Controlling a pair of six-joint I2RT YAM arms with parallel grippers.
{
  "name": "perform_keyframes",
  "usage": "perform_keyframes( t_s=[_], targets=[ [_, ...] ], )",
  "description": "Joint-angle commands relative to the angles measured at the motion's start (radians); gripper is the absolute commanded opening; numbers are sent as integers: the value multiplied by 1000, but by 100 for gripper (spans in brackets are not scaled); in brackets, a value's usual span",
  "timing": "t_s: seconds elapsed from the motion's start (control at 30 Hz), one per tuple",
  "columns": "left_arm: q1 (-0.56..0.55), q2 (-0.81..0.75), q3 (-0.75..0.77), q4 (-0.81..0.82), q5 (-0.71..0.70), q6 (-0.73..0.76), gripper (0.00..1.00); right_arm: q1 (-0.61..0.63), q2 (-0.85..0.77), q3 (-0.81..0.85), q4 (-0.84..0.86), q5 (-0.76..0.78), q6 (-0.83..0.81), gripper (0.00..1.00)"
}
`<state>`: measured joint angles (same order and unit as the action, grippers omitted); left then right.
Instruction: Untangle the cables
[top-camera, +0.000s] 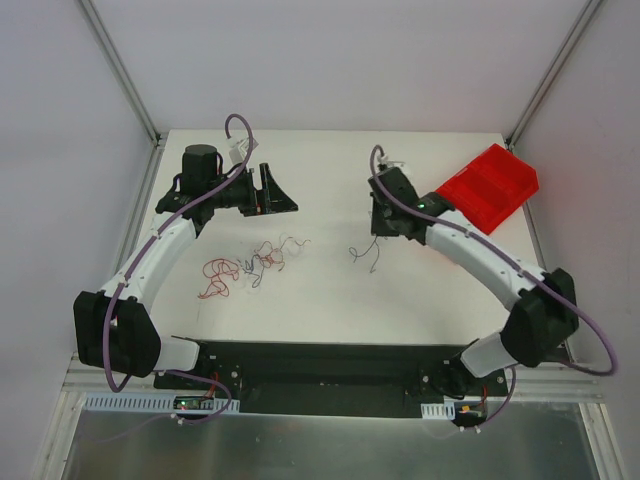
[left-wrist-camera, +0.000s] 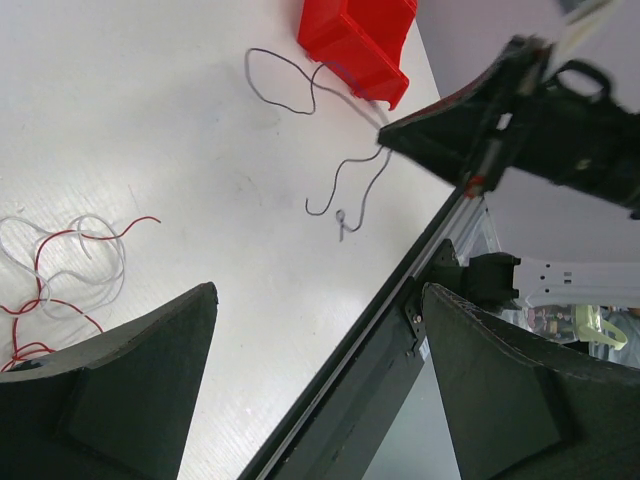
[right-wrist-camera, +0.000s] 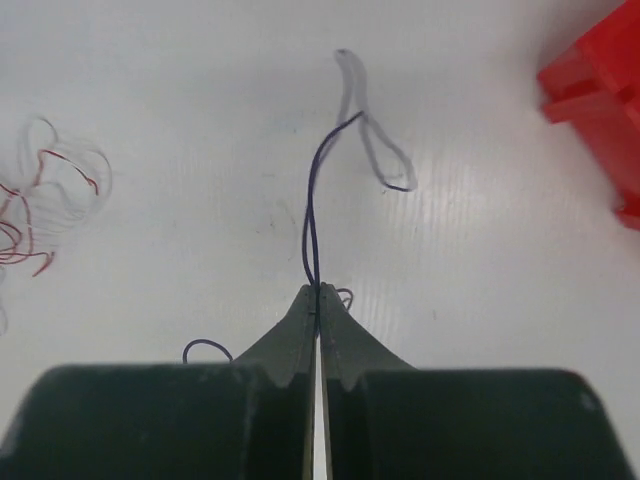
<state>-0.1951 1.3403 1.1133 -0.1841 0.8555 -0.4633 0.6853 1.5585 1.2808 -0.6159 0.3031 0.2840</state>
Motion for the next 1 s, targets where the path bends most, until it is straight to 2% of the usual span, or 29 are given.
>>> perform_keyframes(
  t_s=[0.0, 0.13, 0.23, 0.3, 0.63, 0.97],
  targets=[
    [2, -24, -1, 31, 20, -3, 82, -94, -149, 41, 10, -99, -164, 0],
    [2, -21, -1, 31, 24, -2, 82, -228, -212, 71, -30, -292, -151, 0],
    [2, -18, -1, 31, 24, -6, 82, -340, -215, 107, -94, -516, -118, 0],
    [2, -16, -3, 31, 25, -6, 82, -394, -218, 123, -132, -571, -126, 0],
    [2, -10, -3, 37, 36, -15, 82, -553, -299, 100, -252, -516, -197, 0],
    [2, -20, -6, 43, 34, -14, 81, -670, -224, 141, -269, -587, -213, 0]
  ],
)
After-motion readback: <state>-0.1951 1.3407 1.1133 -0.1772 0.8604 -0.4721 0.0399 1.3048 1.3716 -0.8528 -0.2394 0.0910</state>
